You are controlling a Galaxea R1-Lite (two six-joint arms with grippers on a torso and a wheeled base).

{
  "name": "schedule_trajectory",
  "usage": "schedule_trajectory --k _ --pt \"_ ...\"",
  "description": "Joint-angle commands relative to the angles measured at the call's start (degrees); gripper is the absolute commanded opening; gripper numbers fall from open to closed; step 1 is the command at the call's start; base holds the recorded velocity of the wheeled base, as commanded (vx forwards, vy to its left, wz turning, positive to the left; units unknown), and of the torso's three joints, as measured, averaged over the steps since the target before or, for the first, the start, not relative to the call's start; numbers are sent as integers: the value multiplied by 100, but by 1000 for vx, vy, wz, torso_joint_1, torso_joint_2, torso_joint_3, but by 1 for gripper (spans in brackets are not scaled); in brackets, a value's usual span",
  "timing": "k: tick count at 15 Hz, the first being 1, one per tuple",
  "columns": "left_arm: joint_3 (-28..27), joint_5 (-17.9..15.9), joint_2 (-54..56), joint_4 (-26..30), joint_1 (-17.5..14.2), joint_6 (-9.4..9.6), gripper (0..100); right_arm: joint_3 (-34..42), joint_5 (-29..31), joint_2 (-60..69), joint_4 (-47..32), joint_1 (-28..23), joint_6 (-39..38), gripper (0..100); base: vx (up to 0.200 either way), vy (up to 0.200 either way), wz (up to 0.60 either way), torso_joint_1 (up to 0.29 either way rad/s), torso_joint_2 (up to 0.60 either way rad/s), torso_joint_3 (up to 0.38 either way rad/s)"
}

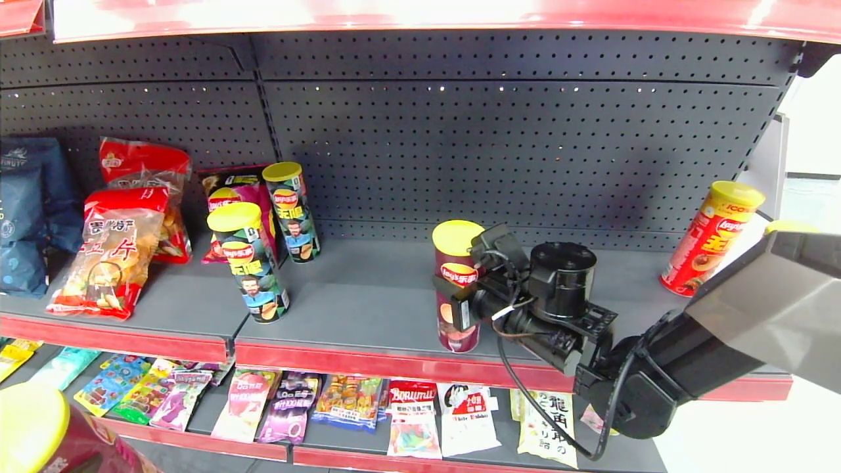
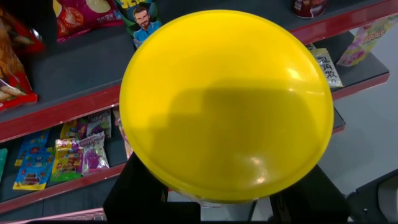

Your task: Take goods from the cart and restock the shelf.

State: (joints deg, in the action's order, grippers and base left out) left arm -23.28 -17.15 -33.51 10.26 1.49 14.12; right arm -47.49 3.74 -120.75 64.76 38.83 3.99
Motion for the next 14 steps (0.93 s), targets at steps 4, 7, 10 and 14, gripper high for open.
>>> schedule_trajectory --k 4,7,10,14 --pt "-1 1 -6 2 1 3 0 -58 -5 -10 -16 28 -3 0 0 0 0 0 0 0" --pt "-1 1 -6 2 1 3 0 -14 -14 -1 -16 46 -3 0 0 0 0 0 0 0" --pt "-1 1 -6 2 1 -5 0 3 -23 7 -16 64 -3 0 0 0 0 0 0 0" --pt "8 1 -6 2 1 3 0 100 -137 51 -16 55 -3 0 0 0 0 0 0 0"
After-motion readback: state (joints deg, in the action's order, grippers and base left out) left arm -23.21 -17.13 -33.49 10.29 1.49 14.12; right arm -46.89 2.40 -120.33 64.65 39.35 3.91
